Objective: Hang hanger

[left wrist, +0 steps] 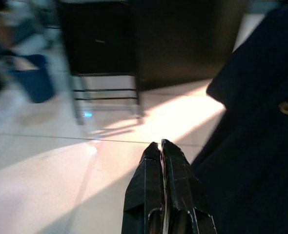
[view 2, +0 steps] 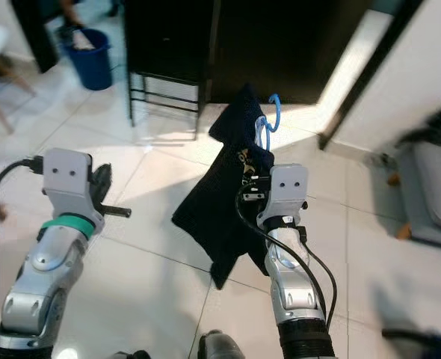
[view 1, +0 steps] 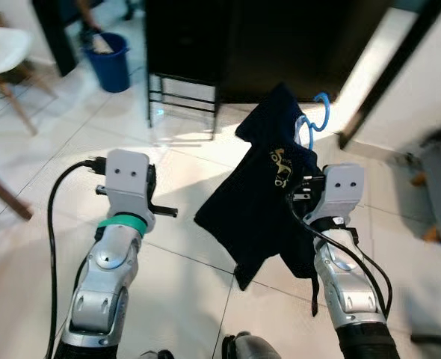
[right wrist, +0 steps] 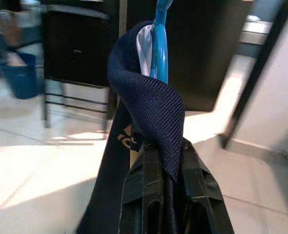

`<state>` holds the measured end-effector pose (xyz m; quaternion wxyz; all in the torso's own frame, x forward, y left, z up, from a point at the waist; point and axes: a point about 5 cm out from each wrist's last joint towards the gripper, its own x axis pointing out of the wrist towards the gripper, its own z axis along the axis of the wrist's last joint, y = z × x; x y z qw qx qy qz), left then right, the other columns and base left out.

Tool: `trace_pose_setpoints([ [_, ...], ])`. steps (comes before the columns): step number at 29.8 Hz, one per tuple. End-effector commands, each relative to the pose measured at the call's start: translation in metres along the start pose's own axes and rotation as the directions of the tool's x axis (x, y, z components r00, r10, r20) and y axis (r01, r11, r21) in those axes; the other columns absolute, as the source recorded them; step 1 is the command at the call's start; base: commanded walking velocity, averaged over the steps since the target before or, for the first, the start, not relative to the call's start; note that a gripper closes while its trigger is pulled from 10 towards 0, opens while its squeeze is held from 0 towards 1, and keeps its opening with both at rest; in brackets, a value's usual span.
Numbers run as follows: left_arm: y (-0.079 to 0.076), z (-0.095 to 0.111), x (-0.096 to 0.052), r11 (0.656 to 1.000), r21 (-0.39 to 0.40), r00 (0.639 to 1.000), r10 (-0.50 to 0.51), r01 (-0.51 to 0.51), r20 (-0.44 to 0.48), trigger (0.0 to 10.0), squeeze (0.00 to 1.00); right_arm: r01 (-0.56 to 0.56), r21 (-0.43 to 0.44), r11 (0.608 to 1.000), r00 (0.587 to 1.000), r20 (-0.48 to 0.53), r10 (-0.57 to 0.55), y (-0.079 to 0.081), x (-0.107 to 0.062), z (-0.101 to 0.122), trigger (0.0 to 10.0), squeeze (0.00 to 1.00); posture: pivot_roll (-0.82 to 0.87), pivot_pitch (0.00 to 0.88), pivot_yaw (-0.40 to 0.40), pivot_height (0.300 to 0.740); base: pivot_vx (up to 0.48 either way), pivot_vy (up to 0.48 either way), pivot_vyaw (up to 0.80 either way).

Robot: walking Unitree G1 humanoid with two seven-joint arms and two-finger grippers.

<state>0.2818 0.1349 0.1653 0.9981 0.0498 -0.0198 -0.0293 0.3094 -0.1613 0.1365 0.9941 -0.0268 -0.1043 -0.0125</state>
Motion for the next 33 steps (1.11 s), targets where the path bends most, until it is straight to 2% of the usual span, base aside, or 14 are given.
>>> trace_pose_setpoints([
  [1, 0.001, -0.009, -0.002, 1.0, 0.016, 0.999, 0.001, 0.0, -0.035, 10.0, 0.0, -0.001, -0.004, 1.0, 1.0, 0.03, 0.002, 0.0, -0.001, 0.003, 10.0, 0.0, -0.03, 0.066, 0.005, 0.74, 0.0, 0.0, -0.8],
  [16, -0.005, -0.009, 0.004, 0.999, 0.033, 0.999, -0.037, 0.037, -0.024, 10.0, 0.0, 0.002, 0.008, 1.0, 1.0, 0.03, -0.002, -0.003, 0.002, 0.002, 10.0, 0.0, -0.04, 0.052, 0.009, 0.74, 0.0, 0.0, -0.8],
  [21, -0.009, -0.001, 0.006, 0.995, 0.051, 0.996, -0.085, 0.084, 0.012, 10.0, 0.0, 0.015, 0.007, 1.0, 0.999, 0.048, -0.016, -0.006, 0.003, 0.007, 10.0, 0.0, -0.05, 0.055, 0.015, 0.74, 0.0, 0.0, -0.8],
  [22, -0.011, 0.003, 0.006, 0.99, 0.071, 0.991, -0.127, 0.125, 0.03, 10.0, 0.0, 0.02, 0.005, 1.0, 0.998, 0.062, -0.02, -0.007, 0.004, 0.01, 10.0, 0.0, -0.05, 0.055, 0.015, 0.74, 0.0, 0.0, -0.8],
  [23, -0.011, 0.003, 0.006, 0.99, 0.071, 0.991, -0.127, 0.125, 0.03, 10.0, 0.0, 0.02, 0.005, 1.0, 0.998, 0.062, -0.02, -0.007, 0.004, 0.01, 10.0, 0.0, -0.05, 0.055, 0.015, 0.74, 0.0, 0.0, -0.8],
  [24, -0.014, 0.007, 0.006, 0.978, 0.099, 0.981, -0.19, 0.185, 0.044, 10.0, 0.0, 0.025, 0.0, 1.0, 0.997, 0.078, -0.025, -0.008, 0.005, 0.014, 10.0, 0.0, -0.05, 0.057, 0.017, 0.74, 0.0, 0.0, -0.8],
  [25, -0.014, 0.007, 0.006, 0.978, 0.099, 0.981, -0.19, 0.185, 0.044, 10.0, 0.0, 0.025, 0.0, 1.0, 0.997, 0.078, -0.025, -0.008, 0.005, 0.014, 10.0, 0.0, -0.05, 0.057, 0.017, 0.74, 0.0, 0.0, -0.8],
  [27, -0.016, 0.019, 0.004, 0.932, 0.15, 0.937, -0.342, 0.33, 0.067, 10.0, 0.0, 0.047, -0.002, 0.999, 0.993, 0.106, -0.047, -0.013, 0.007, 0.022, 10.0, 0.0, -0.06, 0.057, 0.026, 0.74, 0.0, 0.0, -0.8],
  [28, -0.015, 0.024, 0.004, 0.917, 0.162, 0.922, -0.379, 0.364, 0.073, 10.0, 0.0, 0.061, -0.003, 0.998, 0.992, 0.111, -0.061, -0.016, 0.007, 0.024, 10.0, 0.0, -0.06, 0.056, 0.03, 0.74, 0.0, 0.0, -0.8],
  [33, -0.013, 0.027, 0.006, 0.915, 0.155, 0.918, -0.388, 0.373, 0.084, 10.0, 0.0, 0.082, -0.002, 0.997, 0.991, 0.109, -0.082, -0.02, 0.004, 0.023, 10.0, 0.0, -0.07, 0.057, 0.044, 0.74, 0.0, 0.0, -0.8],
])
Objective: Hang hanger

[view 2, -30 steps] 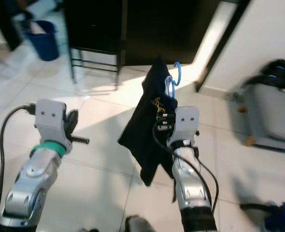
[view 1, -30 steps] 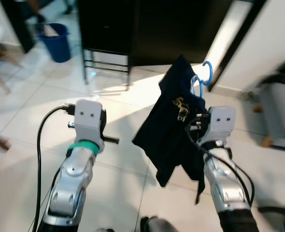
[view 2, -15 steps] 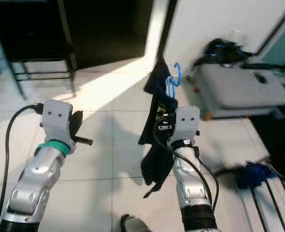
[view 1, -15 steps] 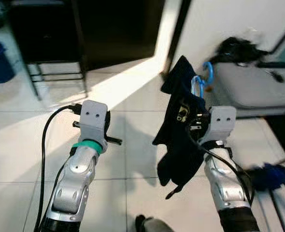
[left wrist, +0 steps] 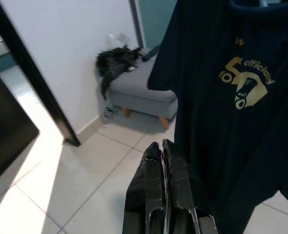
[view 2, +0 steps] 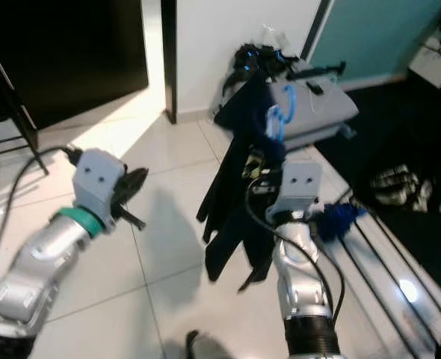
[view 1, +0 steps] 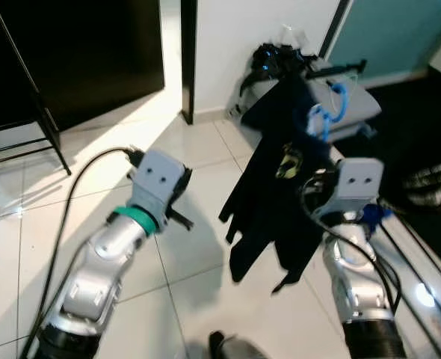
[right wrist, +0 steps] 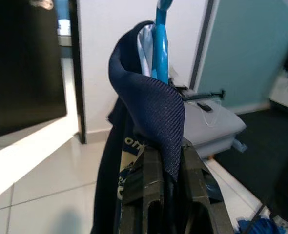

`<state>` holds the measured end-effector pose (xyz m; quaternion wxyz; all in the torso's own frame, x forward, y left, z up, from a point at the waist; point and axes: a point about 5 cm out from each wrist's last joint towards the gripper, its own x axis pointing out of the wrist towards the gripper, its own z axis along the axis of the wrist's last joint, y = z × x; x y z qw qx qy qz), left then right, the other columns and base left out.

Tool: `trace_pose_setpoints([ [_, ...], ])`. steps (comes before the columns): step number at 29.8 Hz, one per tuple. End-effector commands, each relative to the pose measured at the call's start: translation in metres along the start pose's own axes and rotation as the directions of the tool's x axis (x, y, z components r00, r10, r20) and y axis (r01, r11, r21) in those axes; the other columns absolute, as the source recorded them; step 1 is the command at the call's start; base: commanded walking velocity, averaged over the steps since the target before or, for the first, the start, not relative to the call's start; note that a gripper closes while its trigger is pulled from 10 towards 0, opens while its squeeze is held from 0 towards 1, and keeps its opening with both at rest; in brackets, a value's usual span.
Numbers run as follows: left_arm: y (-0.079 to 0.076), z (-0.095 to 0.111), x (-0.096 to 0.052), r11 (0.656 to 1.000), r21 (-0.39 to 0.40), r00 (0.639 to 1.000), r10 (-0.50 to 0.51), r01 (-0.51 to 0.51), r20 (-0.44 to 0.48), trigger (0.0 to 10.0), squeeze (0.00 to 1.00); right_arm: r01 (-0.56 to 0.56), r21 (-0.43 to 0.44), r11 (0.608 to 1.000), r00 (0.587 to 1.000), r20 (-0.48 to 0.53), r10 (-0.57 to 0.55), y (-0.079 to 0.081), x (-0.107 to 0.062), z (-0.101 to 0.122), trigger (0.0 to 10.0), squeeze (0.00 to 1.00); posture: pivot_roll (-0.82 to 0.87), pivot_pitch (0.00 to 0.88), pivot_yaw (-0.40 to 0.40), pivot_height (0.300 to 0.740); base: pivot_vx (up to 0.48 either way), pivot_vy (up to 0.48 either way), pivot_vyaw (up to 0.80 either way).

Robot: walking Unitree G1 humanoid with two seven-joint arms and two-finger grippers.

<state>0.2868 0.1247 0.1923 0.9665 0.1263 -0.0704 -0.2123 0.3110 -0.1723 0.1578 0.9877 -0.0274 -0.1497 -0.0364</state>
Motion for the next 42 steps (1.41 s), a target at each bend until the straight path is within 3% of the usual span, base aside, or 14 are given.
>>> trace_pose_setpoints([
  [1, -0.005, 0.0, 0.001, 1.0, -0.016, 1.0, -0.024, 0.024, 0.002, 10.0, 0.0, 0.032, -0.002, 0.999, 0.999, 0.019, -0.032, -0.008, -0.002, 0.003, 10.0, 0.0, -0.07, 0.057, 0.044, 0.74, 0.0, 0.0, -0.8],
  [7, -0.008, -0.012, 0.005, 0.993, -0.107, 0.998, 0.053, -0.055, -0.021, 10.0, 0.0, 0.059, -0.007, 0.998, 0.998, 0.015, -0.059, -0.011, -0.014, 0.003, 10.0, 0.0, -0.11, 0.06, 0.069, 0.74, 0.0, 0.0, -0.8],
  [19, -0.001, -0.001, 0.015, 0.982, -0.185, 0.998, 0.051, -0.046, 0.025, 10.0, 0.0, 0.087, -0.017, 0.996, 0.996, 0.029, -0.086, -0.017, -0.015, 0.009, 10.0, 0.0, -0.13, 0.05, 0.082, 0.74, 0.0, 0.0, -0.8],
  [42, -0.005, 0.006, 0.019, 0.977, -0.215, 0.998, 0.018, -0.005, 0.06, 10.0, 0.0, 0.096, -0.013, 0.995, 0.995, 0.031, -0.096, -0.016, -0.016, 0.013, 10.0, 0.0, -0.14, 0.05, 0.093, 0.74, 0.0, 0.0, -0.8],
])
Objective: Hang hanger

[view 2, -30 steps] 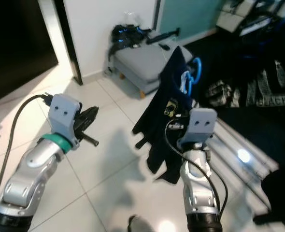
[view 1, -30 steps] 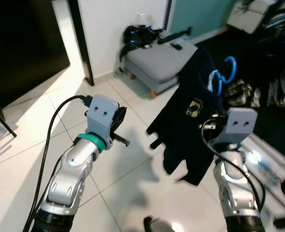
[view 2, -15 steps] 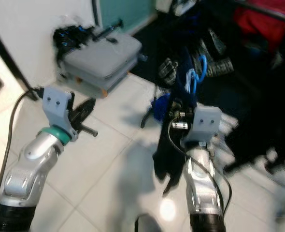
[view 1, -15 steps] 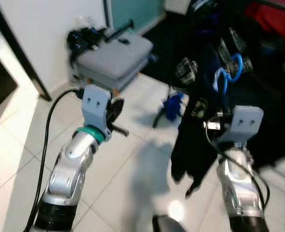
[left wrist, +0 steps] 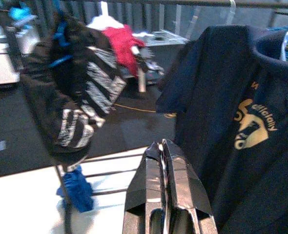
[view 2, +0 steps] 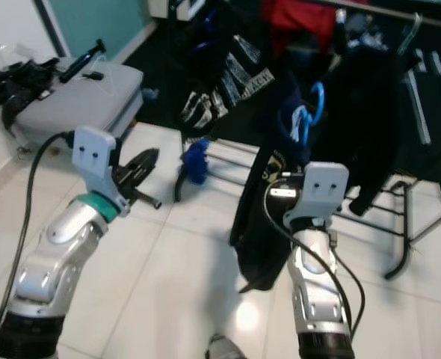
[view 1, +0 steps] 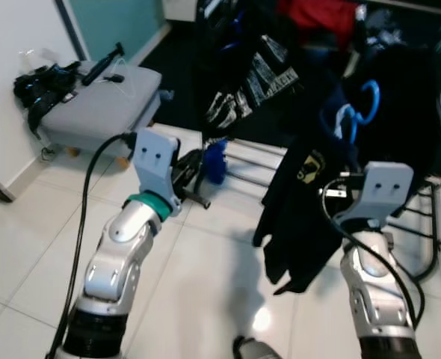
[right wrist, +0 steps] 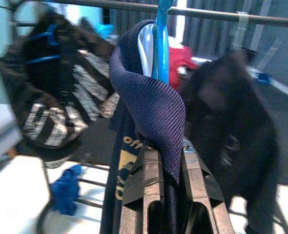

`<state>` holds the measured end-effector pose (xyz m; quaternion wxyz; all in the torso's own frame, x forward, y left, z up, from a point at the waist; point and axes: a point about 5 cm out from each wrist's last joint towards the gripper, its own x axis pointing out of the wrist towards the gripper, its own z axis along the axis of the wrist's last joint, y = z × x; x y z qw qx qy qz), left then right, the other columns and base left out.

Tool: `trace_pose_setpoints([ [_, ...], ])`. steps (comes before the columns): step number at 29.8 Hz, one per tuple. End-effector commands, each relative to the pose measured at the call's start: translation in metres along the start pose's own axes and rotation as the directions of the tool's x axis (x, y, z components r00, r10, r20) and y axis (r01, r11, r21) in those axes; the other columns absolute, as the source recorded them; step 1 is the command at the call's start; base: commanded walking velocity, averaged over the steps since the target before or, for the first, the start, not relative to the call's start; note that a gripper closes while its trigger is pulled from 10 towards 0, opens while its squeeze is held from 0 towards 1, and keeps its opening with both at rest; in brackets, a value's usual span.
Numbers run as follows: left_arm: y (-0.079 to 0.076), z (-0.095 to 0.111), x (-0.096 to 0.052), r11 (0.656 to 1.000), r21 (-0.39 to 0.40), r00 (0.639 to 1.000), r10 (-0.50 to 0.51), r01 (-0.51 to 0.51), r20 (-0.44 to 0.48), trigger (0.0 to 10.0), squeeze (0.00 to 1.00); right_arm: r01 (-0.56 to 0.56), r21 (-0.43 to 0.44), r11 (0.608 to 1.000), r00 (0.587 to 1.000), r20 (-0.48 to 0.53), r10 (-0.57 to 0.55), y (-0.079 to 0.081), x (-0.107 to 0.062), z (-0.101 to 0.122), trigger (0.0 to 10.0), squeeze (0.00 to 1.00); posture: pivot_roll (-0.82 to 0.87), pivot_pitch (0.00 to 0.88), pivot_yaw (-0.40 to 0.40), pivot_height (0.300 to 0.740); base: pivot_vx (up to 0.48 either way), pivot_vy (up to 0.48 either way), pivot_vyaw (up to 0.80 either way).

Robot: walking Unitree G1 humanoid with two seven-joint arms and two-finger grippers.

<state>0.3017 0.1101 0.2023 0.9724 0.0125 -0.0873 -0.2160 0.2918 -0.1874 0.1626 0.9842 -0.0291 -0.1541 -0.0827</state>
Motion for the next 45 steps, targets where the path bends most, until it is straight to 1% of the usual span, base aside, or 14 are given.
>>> trace_pose_setpoints([
  [1, 0.0, -0.004, -0.001, 1.0, -0.001, 1.0, -0.002, 0.002, -0.019, 10.0, 0.0, 0.005, 0.004, 1.0, 1.0, 0.023, -0.005, 0.0, 0.0, 0.004, 10.0, 0.0, -0.14, 0.05, 0.093, 0.74, 0.0, 0.0, -0.8],
  [6, 0.001, -0.007, -0.001, 1.0, 0.009, 0.999, 0.004, -0.004, -0.032, 10.0, 0.0, -0.003, 0.006, 1.0, 1.0, -0.015, 0.003, 0.002, -0.001, -0.001, 10.0, 0.0, -0.15, 0.053, 0.097, 0.74, 0.0, 0.0, -0.8],
  [9, 0.001, -0.008, 0.0, 1.0, 0.03, 1.0, 0.007, -0.007, -0.029, 10.0, 0.0, -0.008, 0.013, 1.0, 1.0, -0.023, 0.008, 0.003, -0.002, -0.003, 10.0, 0.0, -0.15, 0.055, 0.099, 0.74, 0.0, 0.0, 0.0],
  [13, 0.004, -0.008, 0.001, 0.997, 0.059, 0.998, 0.055, -0.054, -0.017, 10.0, 0.0, -0.016, 0.017, 1.0, 0.999, -0.029, 0.016, 0.003, -0.005, -0.004, 10.0, 0.0, -0.15, 0.057, 0.104, 0.74, 0.48, 0.0, 0.0],
  [24, 0.001, -0.009, 0.001, 0.997, 0.059, 0.999, 0.044, -0.043, -0.023, 10.0, 0.0, -0.028, 0.02, 0.999, 0.999, -0.026, 0.029, 0.003, -0.007, -0.004, 10.0, 0.0, -0.16, 0.063, 0.106, 0.74, 0.48, 0.0, 0.0],
  [32, 0.0, -0.01, 0.002, 0.998, 0.056, 0.999, 0.036, -0.035, -0.022, 10.0, 0.0, -0.018, 0.011, 1.0, 1.0, -0.024, 0.018, 0.001, -0.006, -0.003, 10.0, 0.0, -0.16, 0.065, 0.104, 0.74, 0.48, 0.0, 0.0],
  [34, -0.002, -0.011, 0.003, 0.998, 0.053, 0.999, 0.03, -0.029, -0.02, 10.0, 0.0, 0.024, 0.002, 1.0, 0.999, -0.022, -0.024, -0.005, -0.004, -0.002, 10.0, 0.0, -0.16, 0.065, 0.104, 0.74, 0.48, 0.0, 0.0],
  [36, -0.002, -0.011, 0.003, 0.998, 0.053, 0.999, 0.03, -0.029, -0.02, 10.0, 0.0, 0.024, 0.002, 1.0, 0.999, -0.022, -0.024, -0.005, -0.004, -0.002, 10.0, 0.0, -0.16, 0.065, 0.104, 0.74, 0.48, 0.0, 0.0],
  [38, -0.002, -0.011, 0.003, 0.998, 0.052, 1.0, 0.026, -0.025, -0.018, 10.0, 0.0, 0.052, 0.0, 0.999, 0.998, -0.023, -0.052, -0.01, -0.002, -0.002, 10.0, 0.0, -0.16, 0.064, 0.104, 0.74, 0.48, 0.0, -0.8],
  [42, -0.002, -0.012, 0.004, 0.998, 0.053, 1.0, 0.023, -0.022, -0.019, 10.0, 0.0, 0.063, -0.007, 0.998, 0.998, -0.024, -0.063, -0.013, -0.002, -0.002, 10.0, 0.0, -0.16, 0.061, 0.105, 0.74, 0.48, 0.0, -0.8],
  [45, -0.002, -0.012, 0.004, 0.998, 0.053, 1.0, 0.022, -0.021, -0.018, 10.0, 0.0, 0.064, -0.012, 0.998, 0.998, -0.023, -0.064, -0.013, -0.001, -0.002, 10.0, 0.0, -0.16, 0.059, 0.106, 0.74, 0.48, 0.0, 0.0],
])
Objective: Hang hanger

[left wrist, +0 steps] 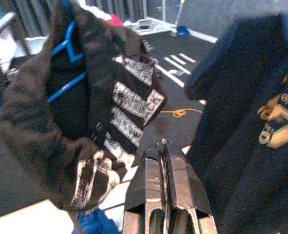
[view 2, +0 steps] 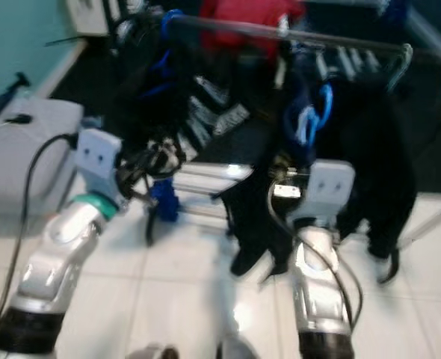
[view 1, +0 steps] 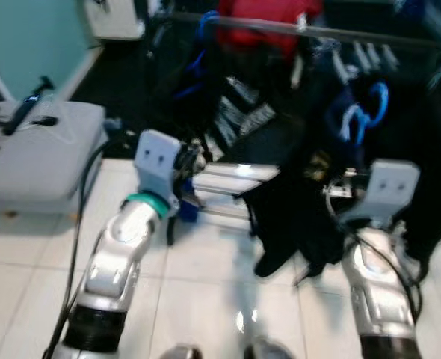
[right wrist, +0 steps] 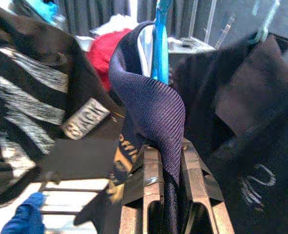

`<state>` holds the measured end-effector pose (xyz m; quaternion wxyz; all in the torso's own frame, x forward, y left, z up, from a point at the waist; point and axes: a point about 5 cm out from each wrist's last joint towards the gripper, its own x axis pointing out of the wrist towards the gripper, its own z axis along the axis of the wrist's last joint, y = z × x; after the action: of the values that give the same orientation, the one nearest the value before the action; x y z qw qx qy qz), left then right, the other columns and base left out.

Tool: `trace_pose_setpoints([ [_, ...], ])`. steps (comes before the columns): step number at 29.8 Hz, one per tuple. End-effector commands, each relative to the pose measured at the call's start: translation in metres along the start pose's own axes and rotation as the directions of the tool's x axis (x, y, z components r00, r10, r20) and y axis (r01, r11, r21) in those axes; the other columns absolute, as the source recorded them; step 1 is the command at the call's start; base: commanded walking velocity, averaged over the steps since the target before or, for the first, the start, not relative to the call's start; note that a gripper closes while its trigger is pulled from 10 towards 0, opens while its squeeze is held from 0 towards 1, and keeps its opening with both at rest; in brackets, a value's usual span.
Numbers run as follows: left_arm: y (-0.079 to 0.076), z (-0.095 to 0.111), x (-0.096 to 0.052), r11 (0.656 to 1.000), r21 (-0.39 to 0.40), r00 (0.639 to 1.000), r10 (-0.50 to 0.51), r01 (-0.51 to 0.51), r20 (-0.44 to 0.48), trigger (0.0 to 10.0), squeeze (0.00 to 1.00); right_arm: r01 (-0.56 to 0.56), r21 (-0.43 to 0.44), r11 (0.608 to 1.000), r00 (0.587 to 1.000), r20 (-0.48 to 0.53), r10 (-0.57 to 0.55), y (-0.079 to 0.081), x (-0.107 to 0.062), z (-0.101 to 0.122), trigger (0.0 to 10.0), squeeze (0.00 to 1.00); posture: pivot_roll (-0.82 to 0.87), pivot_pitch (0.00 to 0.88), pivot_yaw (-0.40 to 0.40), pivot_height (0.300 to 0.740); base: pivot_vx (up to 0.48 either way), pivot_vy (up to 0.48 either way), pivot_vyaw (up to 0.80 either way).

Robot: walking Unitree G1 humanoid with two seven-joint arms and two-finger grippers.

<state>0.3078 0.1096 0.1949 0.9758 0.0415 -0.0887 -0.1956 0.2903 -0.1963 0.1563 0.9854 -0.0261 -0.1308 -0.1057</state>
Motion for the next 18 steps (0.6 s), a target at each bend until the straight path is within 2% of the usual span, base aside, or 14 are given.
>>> trace_pose_setpoints([
  [1, -0.003, -0.003, -0.001, 1.0, -0.007, 1.0, -0.015, 0.015, -0.008, 10.0, 0.0, 0.02, -0.009, 1.0, 0.999, 0.026, -0.02, -0.004, 0.001, 0.004, 10.0, 0.0, -0.16, 0.059, 0.105, 0.74, 0.48, 0.0, 0.0],
  [8, -0.004, -0.003, -0.001, 1.0, -0.011, 1.0, -0.017, 0.017, -0.002, 10.0, 0.0, 0.008, -0.014, 1.0, 0.999, 0.033, -0.007, -0.002, 0.004, 0.005, 10.0, 0.0, -0.15, 0.052, 0.102, 0.74, 0.427, 0.0, 0.0],
  [15, -0.006, 0.003, -0.007, 0.999, -0.027, 0.998, -0.039, 0.04, 0.047, 10.0, 0.0, -0.067, -0.041, 0.997, 0.994, 0.085, 0.07, 0.004, 0.012, 0.018, 10.0, 0.0, -0.15, 0.051, 0.099, 0.74, 0.0, 0.0, 0.0],
  [18, -0.008, 0.003, -0.011, 0.998, -0.016, 0.997, -0.065, 0.066, 0.05, 10.0, 0.0, -0.077, -0.017, 0.997, 0.993, 0.088, 0.078, 0.004, 0.018, 0.021, 10.0, 0.0, -0.15, 0.052, 0.099, 0.74, 0.0, 0.0, 0.0],
])
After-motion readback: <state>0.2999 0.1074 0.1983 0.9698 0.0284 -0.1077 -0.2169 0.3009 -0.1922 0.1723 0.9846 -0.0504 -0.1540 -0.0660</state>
